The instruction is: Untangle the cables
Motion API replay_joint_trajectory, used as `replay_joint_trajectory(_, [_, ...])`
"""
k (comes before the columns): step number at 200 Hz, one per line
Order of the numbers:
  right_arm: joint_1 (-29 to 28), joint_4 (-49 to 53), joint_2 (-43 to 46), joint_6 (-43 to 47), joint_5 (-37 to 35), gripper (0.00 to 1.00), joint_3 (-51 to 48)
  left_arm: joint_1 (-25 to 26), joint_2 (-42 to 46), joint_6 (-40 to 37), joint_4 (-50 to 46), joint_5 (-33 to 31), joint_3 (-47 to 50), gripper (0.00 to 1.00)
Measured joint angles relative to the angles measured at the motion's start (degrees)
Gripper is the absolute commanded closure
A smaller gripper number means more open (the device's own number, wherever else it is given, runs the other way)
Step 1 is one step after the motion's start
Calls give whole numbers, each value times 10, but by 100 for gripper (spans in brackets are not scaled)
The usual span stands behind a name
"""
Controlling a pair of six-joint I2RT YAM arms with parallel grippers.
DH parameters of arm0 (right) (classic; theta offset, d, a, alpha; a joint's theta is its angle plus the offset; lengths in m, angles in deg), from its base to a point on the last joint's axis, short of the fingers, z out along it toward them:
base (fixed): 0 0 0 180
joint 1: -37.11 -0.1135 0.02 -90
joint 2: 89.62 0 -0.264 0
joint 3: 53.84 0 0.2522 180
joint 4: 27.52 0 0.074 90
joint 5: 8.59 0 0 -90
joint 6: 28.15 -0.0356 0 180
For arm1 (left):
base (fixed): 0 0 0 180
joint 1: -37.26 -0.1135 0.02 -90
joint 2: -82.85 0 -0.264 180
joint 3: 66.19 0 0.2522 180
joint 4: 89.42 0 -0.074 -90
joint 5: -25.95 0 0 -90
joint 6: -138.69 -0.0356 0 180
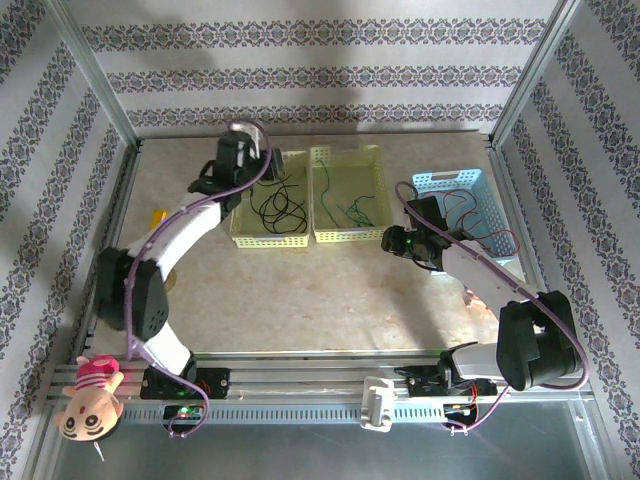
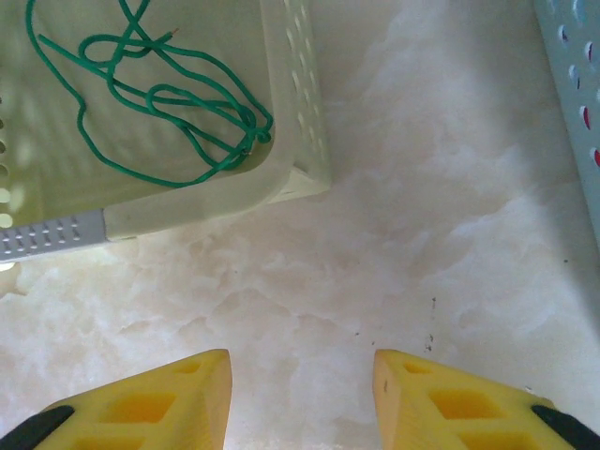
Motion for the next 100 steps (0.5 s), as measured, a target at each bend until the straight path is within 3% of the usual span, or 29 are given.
replay_joint_trajectory(12, [0, 2, 10, 2, 0, 56, 0, 0, -19, 13, -14, 0, 34, 9])
replay_joint_trajectory(42, [4, 6, 37, 6, 0, 56, 0, 0, 19, 28, -22, -16, 103, 4])
replay_joint_trajectory(75, [31, 10, 49, 17, -10, 55, 0, 2, 157, 24, -1, -70, 151, 1])
replay_joint_trajectory(100, [47, 2, 79, 25, -68, 51, -11, 2, 266, 9, 14, -174, 213, 1])
